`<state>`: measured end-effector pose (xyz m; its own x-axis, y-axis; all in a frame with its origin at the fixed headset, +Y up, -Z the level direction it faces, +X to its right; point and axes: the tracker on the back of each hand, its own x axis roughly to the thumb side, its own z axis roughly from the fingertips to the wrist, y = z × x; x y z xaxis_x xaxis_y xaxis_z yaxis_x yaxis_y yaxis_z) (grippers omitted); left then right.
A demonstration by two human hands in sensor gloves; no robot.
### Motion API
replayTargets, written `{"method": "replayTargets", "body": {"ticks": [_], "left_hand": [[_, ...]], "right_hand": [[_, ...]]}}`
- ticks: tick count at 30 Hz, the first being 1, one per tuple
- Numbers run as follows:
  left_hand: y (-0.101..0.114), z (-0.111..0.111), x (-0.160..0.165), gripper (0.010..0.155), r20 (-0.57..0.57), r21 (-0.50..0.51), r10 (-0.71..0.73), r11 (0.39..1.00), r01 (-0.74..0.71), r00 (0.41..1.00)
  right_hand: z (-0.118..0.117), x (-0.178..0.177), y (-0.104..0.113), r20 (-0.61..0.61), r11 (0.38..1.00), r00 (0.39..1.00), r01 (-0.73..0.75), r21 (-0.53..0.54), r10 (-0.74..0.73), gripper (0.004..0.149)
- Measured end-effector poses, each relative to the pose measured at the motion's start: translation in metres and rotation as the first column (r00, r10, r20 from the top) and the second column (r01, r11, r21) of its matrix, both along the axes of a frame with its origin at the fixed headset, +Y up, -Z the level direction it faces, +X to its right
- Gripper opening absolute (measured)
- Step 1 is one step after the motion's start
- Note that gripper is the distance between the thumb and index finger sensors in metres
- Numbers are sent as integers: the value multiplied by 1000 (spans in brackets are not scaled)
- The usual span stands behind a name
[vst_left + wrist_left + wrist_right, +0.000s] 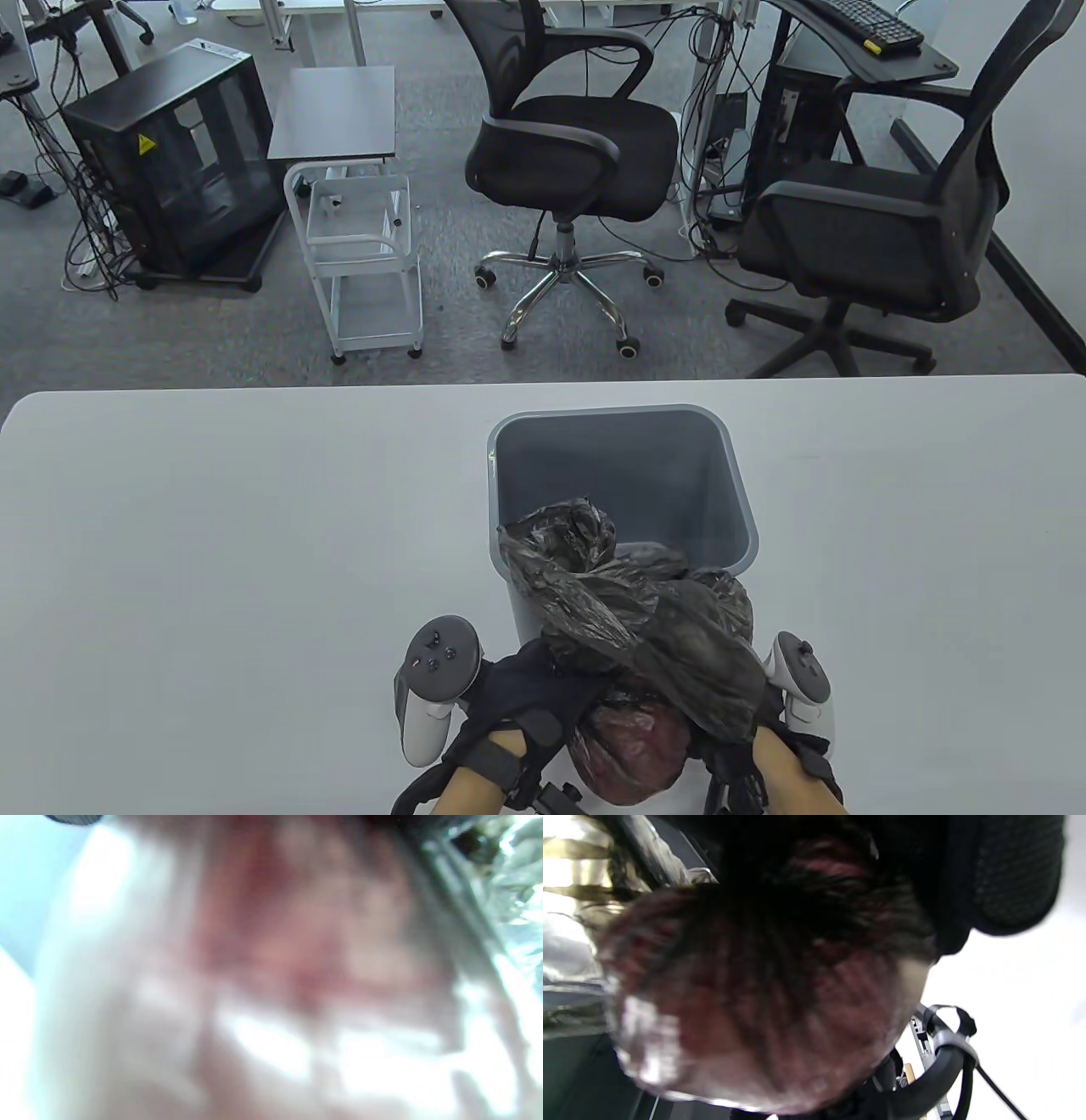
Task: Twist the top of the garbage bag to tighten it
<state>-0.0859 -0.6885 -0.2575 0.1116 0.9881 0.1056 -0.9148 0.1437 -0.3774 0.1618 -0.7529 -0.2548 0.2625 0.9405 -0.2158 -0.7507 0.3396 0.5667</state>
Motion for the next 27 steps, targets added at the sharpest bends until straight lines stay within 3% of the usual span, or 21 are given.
{"method": "replayTargets", "body": {"ticks": [3,6,9,14,17,21,27], "left_hand": [[-5,-2,-1,34,-3,4,94,996,-94,996],[-9,-1,-1,34,-24,7,114,994,-113,993],[-6,0,-6,34,-119,53,17,999,-11,993],[-10,4,-12,35,-253,44,26,999,-15,967],[-15,4,-11,35,-293,40,36,999,-25,956],[-19,5,-7,35,-266,10,42,999,-41,963],[-23,2,-2,38,-102,-21,124,992,-127,987]], "right_hand": [[-4,-4,-3,-16,995,1000,17,-97,-18,71],[-11,-5,-2,-123,995,992,-27,-101,15,70],[-12,2,5,-195,991,972,-131,18,132,76],[1,7,11,-208,993,976,-36,114,59,102],[12,-1,20,-250,964,961,-50,260,118,115],[9,-1,25,-99,934,977,-150,326,191,113],[5,8,19,-30,977,995,-89,192,96,98]]}}
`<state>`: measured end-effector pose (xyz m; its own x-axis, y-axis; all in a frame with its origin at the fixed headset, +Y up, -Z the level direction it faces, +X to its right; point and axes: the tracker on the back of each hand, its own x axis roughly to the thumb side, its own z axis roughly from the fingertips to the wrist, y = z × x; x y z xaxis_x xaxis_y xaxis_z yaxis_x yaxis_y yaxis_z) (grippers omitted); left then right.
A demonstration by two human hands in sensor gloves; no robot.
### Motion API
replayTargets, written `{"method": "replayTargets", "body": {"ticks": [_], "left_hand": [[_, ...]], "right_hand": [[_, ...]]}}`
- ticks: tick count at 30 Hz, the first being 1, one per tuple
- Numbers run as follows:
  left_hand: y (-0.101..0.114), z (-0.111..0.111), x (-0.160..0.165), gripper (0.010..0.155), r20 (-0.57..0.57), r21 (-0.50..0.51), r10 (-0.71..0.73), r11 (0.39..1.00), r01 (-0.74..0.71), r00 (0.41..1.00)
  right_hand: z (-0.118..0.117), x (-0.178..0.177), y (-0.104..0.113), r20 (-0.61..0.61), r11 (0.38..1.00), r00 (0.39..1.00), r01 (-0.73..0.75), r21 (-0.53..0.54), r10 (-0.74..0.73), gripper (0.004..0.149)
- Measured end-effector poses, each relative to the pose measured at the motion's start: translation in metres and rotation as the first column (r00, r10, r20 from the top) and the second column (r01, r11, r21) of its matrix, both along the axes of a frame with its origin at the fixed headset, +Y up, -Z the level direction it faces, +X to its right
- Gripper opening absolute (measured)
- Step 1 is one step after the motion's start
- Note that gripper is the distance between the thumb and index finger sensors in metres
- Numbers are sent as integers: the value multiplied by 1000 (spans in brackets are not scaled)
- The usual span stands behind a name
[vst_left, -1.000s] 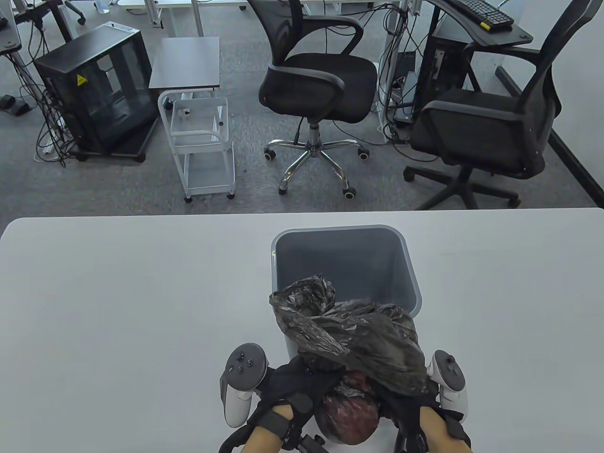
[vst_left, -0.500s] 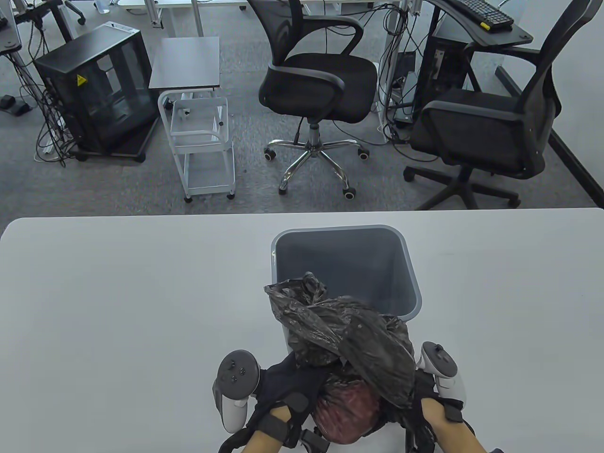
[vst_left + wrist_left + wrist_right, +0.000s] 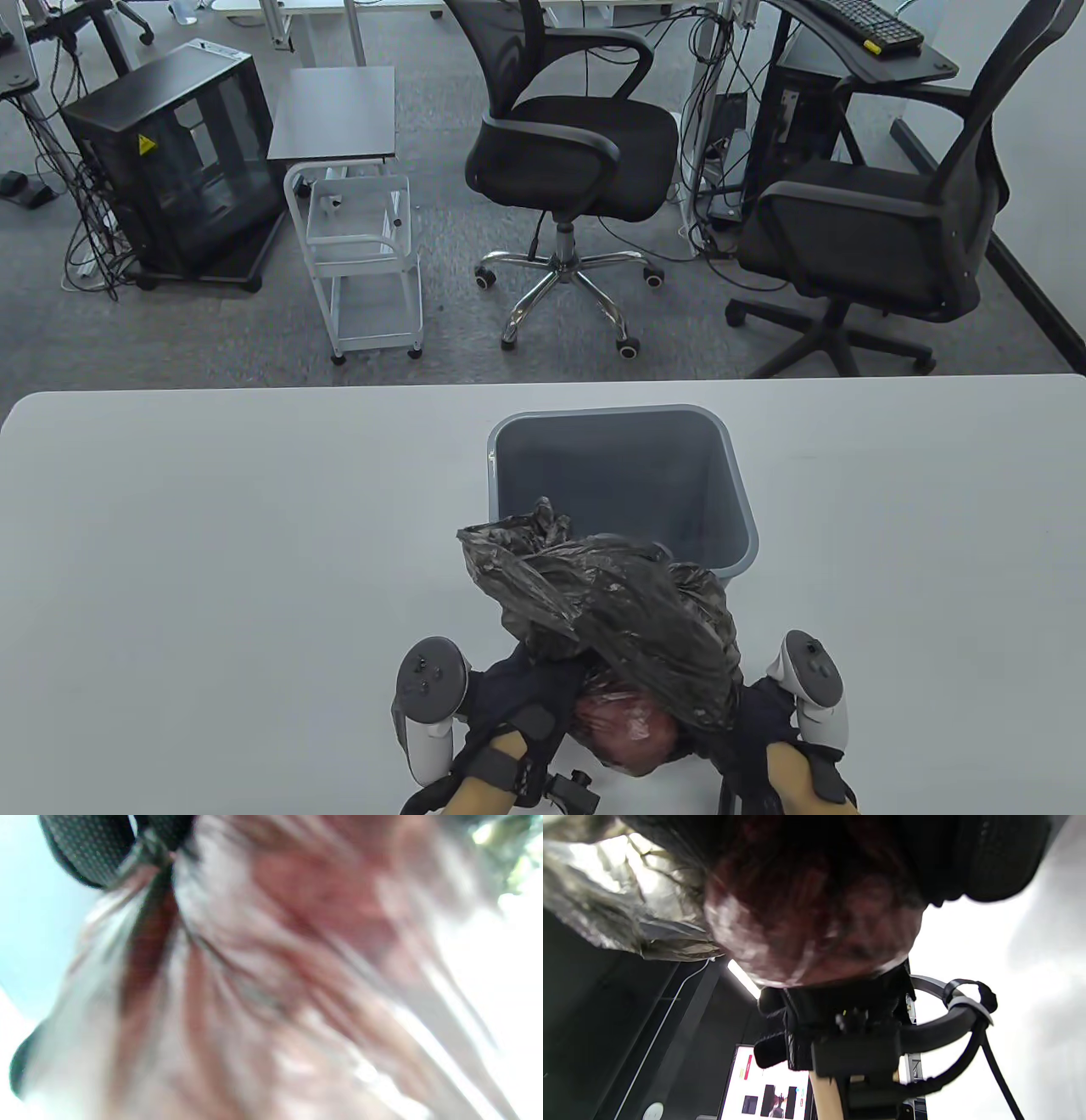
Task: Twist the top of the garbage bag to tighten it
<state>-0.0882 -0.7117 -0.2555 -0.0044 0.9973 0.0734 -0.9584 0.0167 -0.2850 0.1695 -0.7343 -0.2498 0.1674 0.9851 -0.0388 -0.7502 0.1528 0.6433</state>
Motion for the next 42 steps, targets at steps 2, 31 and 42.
{"method": "replayTargets", "body": {"ticks": [2,31,42], "left_hand": [[-1,3,3,38,7,4,35,999,-35,999],[9,5,2,39,28,75,-112,991,109,993],[1,4,-13,40,-143,11,-74,997,76,987]], "right_hand": [[-1,1,-4,29,999,1000,14,-48,-13,94],[-2,7,-8,82,999,996,-47,9,46,81],[8,-15,9,-42,917,965,-233,325,261,114]]}}
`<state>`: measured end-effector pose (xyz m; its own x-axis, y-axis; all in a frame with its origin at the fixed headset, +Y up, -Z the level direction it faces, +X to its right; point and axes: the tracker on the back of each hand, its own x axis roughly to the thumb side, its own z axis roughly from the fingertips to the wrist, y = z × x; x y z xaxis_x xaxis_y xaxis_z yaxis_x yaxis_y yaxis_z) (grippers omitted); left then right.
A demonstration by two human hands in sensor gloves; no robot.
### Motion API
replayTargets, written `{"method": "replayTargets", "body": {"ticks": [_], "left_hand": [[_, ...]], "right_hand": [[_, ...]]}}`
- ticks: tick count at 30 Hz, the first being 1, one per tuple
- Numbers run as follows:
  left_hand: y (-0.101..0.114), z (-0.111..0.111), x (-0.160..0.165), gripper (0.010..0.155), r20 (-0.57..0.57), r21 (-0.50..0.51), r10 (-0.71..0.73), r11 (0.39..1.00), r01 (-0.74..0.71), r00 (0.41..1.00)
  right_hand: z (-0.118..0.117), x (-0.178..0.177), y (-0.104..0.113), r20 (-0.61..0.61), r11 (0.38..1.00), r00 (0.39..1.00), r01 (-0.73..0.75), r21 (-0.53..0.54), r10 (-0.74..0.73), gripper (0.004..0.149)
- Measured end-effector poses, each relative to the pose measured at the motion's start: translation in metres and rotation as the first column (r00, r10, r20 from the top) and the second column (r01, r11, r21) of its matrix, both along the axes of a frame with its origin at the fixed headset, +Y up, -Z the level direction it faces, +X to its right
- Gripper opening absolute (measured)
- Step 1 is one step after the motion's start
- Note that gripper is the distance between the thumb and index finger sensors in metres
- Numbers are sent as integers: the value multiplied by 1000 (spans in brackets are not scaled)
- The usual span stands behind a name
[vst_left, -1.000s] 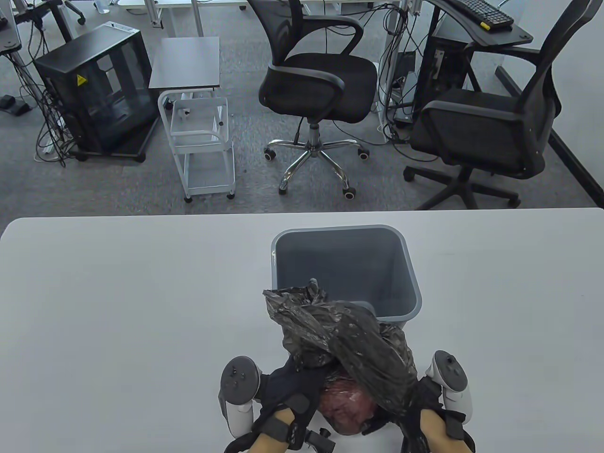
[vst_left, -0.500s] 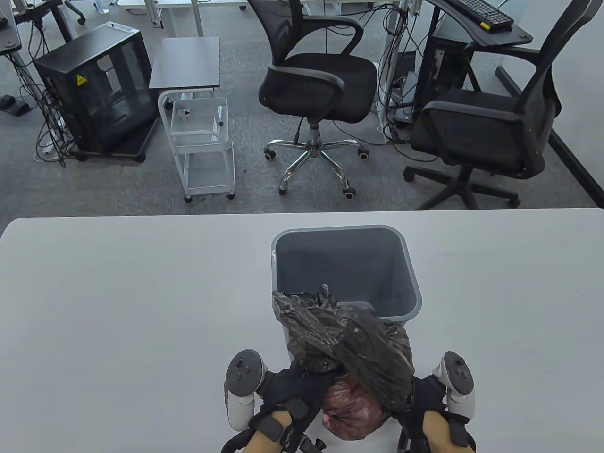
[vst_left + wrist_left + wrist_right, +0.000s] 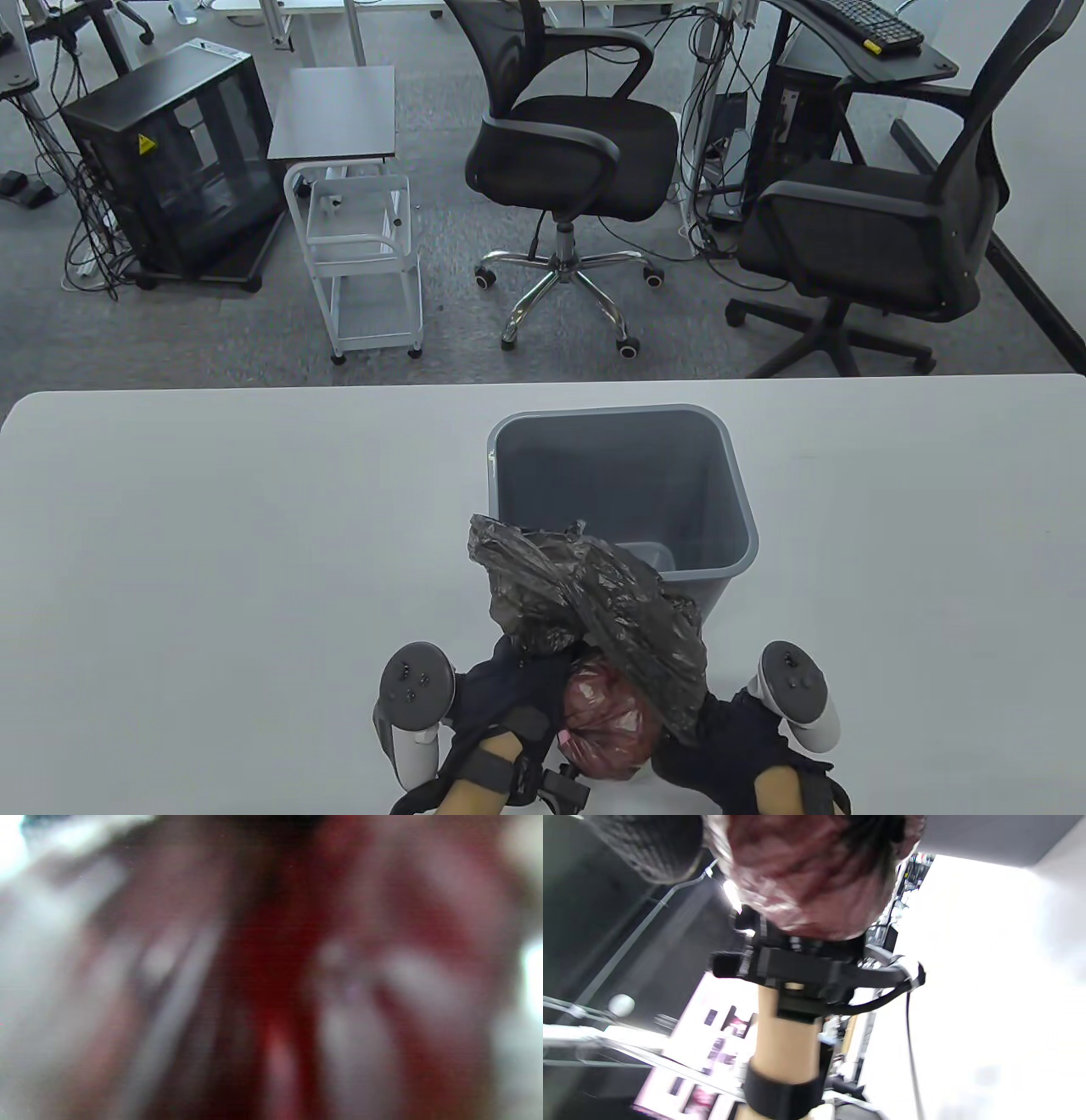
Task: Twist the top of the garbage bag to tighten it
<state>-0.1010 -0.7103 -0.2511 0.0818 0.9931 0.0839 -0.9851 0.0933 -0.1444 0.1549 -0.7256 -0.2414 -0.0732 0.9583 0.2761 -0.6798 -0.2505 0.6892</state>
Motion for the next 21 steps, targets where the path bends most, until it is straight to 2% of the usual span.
{"method": "replayTargets", "body": {"ticks": [1,3,5,7,10,12,14,16,19,21], "left_hand": [[0,0,1,40,19,5,-7,1000,7,1000],[-1,-2,4,42,86,24,-19,1000,17,996],[-2,-2,8,46,177,16,41,999,-44,983],[-2,-1,12,47,216,-3,126,992,-129,968],[-3,-1,12,46,183,17,101,994,-106,978],[-2,-1,7,45,102,40,7,999,-11,995],[-2,-2,2,44,44,48,-51,998,49,998],[-3,-1,0,44,11,41,-58,998,57,998],[-6,0,2,44,3,14,-41,999,41,999],[-8,2,6,45,26,3,-37,999,37,999]], "right_hand": [[-1,2,1,43,1000,999,7,-4,-7,112],[-4,7,0,81,992,991,111,-56,-106,105],[-6,11,-3,79,966,979,199,-165,-188,99],[-5,12,-7,62,930,969,248,-271,-240,95],[-4,9,-11,57,929,977,214,-302,-206,91],[-4,9,-13,63,930,982,188,-316,-177,89],[-3,10,-12,82,941,986,165,-296,-147,91],[-3,8,-9,47,964,990,141,-225,-133,99],[0,1,0,-145,996,989,-15,-91,2,113],[0,0,4,-88,999,995,-41,-27,38,112]]}}
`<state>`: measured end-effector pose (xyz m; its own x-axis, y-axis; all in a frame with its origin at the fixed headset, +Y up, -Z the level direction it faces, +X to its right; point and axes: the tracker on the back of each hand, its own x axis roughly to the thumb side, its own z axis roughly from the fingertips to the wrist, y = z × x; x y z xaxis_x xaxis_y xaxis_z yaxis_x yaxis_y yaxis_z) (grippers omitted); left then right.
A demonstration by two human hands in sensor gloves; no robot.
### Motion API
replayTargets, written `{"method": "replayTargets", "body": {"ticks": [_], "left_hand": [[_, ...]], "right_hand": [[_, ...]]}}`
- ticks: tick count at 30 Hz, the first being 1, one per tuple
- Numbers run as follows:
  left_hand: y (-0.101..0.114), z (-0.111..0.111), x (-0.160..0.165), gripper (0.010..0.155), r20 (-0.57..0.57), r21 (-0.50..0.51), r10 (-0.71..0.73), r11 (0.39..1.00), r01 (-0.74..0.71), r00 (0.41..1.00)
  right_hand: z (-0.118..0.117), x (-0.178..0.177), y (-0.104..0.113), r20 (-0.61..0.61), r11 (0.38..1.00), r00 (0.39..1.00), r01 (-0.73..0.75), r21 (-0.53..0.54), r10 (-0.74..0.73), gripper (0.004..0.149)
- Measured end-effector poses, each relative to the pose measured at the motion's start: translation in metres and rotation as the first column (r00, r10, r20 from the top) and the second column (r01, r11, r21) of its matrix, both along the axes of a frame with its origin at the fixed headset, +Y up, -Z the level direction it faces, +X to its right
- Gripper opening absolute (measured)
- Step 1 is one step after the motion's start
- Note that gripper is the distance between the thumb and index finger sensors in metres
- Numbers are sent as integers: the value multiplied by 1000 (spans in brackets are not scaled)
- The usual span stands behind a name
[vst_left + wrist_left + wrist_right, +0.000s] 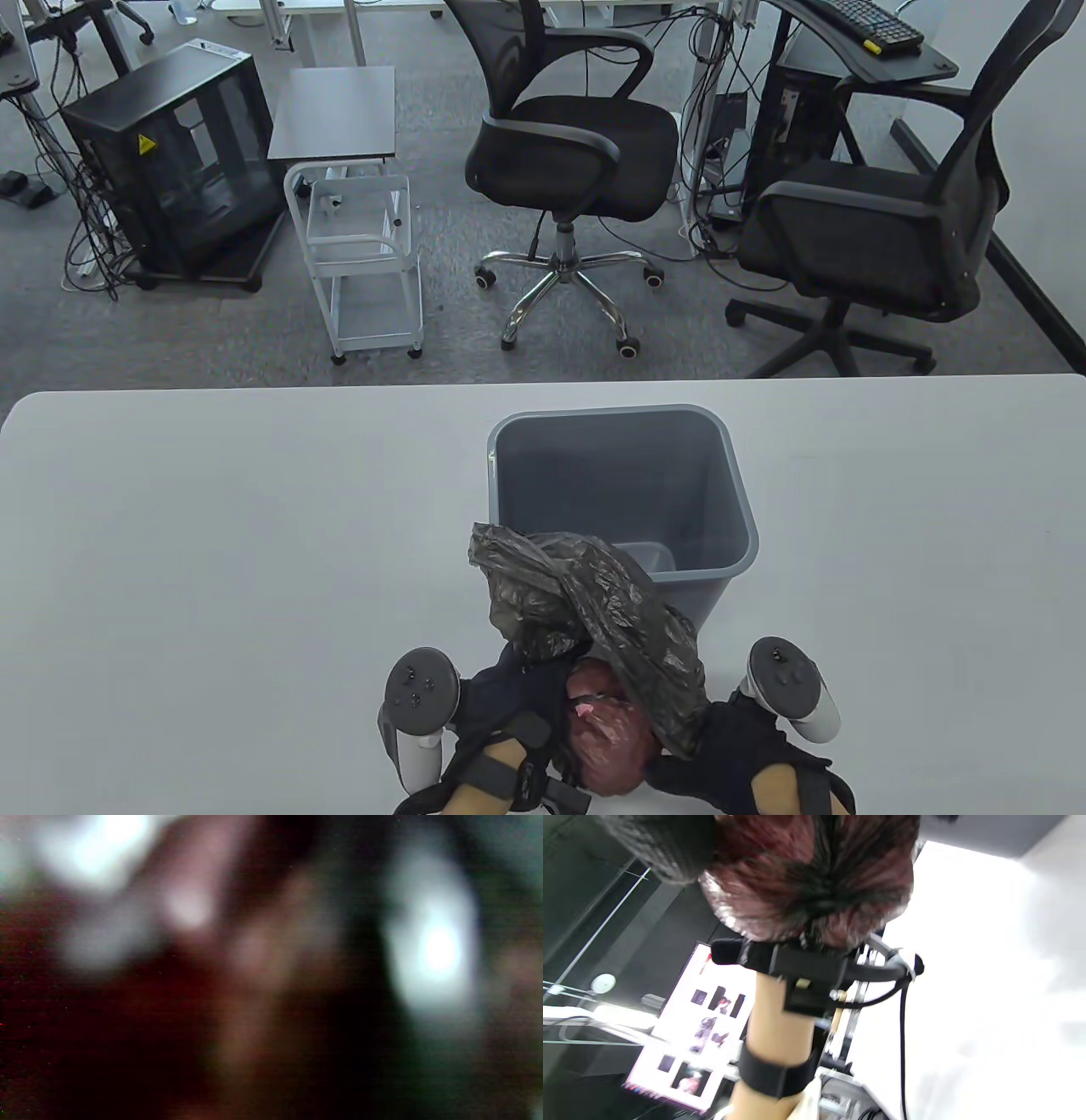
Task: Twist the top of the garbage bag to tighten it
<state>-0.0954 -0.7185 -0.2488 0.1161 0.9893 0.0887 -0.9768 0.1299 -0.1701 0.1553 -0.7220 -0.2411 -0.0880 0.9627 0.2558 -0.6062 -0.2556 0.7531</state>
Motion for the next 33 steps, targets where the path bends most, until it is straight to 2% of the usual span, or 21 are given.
{"method": "replayTargets", "body": {"ticks": [3,5,10,11,14,16,18,21,23,25,27,28,30,33], "left_hand": [[1,1,1,47,49,11,-11,1000,10,999],[2,0,3,49,118,1,62,998,-62,991],[-1,-2,14,57,274,-24,140,990,-138,952],[1,-1,14,57,257,-19,146,989,-146,955],[5,1,7,57,100,29,31,999,-34,995],[6,1,3,56,55,35,-13,999,11,998],[6,1,0,56,40,13,8,1000,-9,999],[4,0,-1,56,11,-3,23,1000,-23,1000],[2,1,1,56,25,-20,30,999,-30,999],[1,1,3,57,44,-22,31,999,-30,999],[1,1,4,58,52,-19,33,999,-32,998],[1,1,6,60,97,-12,58,998,-57,994],[3,1,9,60,121,1,71,997,-71,990],[5,2,8,57,81,2,42,999,-42,996]], "right_hand": [[-4,7,-2,130,982,980,163,-98,-150,101],[-6,12,-6,175,962,967,214,-170,-185,95],[-9,15,-14,206,929,955,264,-260,-214,84],[-9,15,-14,206,926,954,267,-267,-216,83],[-8,14,-15,198,926,958,258,-274,-209,81],[-7,14,-13,185,940,959,253,-230,-213,87],[-5,14,-9,173,954,963,237,-183,-206,96],[-3,8,-4,59,968,975,222,-118,-216,108],[-2,5,-3,39,981,984,176,-76,-173,110],[-4,8,-5,108,986,982,158,-51,-152,107],[-7,13,-8,182,965,960,236,-114,-213,100],[-9,17,-12,223,950,947,268,-161,-229,96],[-9,20,-18,251,929,941,285,-236,-225,87],[-9,20,-20,236,944,956,229,-237,-173,82]]}}
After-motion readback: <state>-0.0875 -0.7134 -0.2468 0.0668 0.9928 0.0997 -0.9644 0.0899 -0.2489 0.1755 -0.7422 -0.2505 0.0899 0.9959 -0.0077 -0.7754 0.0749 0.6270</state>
